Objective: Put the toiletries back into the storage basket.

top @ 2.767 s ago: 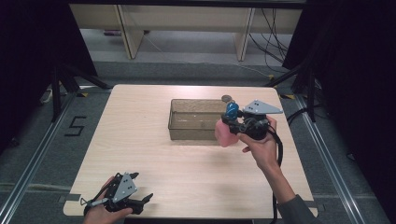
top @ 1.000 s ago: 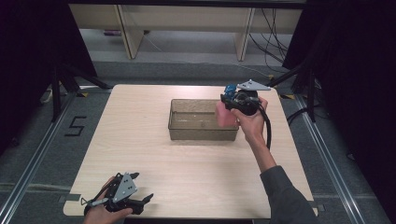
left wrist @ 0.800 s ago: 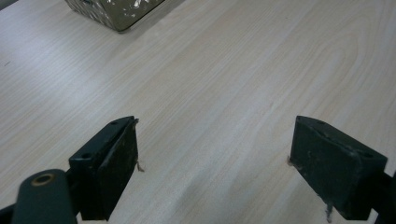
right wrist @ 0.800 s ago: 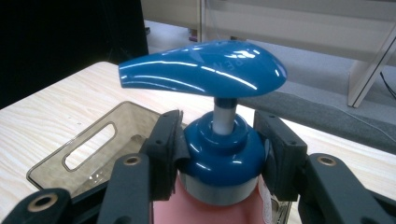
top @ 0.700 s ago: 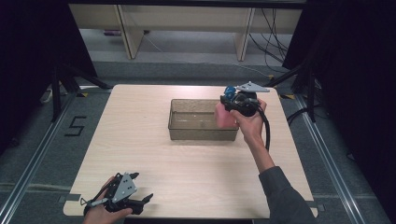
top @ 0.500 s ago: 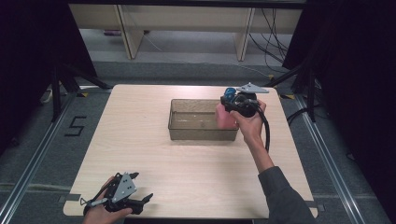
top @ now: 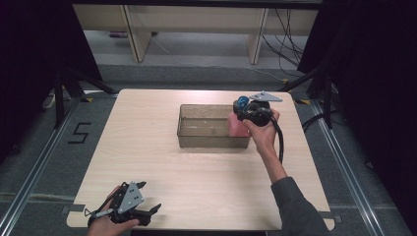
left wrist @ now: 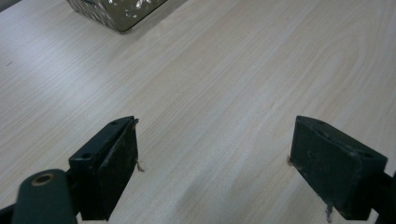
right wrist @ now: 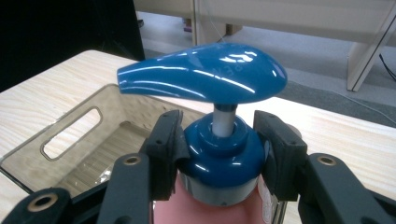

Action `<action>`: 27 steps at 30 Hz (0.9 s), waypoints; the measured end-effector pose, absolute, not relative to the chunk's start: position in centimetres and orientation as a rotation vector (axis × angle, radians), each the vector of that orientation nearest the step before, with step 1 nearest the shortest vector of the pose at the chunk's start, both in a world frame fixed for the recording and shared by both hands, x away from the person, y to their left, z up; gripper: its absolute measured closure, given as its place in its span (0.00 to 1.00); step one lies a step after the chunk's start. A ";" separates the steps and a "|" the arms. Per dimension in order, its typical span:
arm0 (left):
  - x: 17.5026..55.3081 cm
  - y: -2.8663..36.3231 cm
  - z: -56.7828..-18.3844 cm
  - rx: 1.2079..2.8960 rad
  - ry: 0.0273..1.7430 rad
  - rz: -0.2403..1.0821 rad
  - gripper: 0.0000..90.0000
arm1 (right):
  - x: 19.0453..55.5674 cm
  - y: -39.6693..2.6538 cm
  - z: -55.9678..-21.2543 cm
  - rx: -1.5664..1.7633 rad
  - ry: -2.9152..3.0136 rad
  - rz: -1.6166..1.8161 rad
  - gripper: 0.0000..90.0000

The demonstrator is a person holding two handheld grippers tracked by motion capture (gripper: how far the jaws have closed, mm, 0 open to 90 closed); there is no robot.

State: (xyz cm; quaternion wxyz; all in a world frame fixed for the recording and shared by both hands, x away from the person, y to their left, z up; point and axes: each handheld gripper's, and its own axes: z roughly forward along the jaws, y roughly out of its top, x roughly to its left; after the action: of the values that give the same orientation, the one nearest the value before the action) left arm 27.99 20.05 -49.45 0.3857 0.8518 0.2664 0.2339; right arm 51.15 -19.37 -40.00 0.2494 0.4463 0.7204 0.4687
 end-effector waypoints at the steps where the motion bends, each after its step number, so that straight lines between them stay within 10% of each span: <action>1: 28.0 20.0 -49.5 2.158 0.683 0.598 0.16 | 51.1 -19.3 -40.1 1.232 1.959 1.281 0.60; 27: 28.0 20.0 -49.5 2.153 0.686 0.602 0.16 | 50.9 -19.6 -42.2 1.234 1.981 1.264 0.60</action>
State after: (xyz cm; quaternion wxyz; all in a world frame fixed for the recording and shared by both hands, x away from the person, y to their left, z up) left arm 27.96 20.00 -49.54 0.3909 0.8474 0.2702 0.2370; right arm 50.91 -19.58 -42.17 0.2415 0.4511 0.7243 0.4622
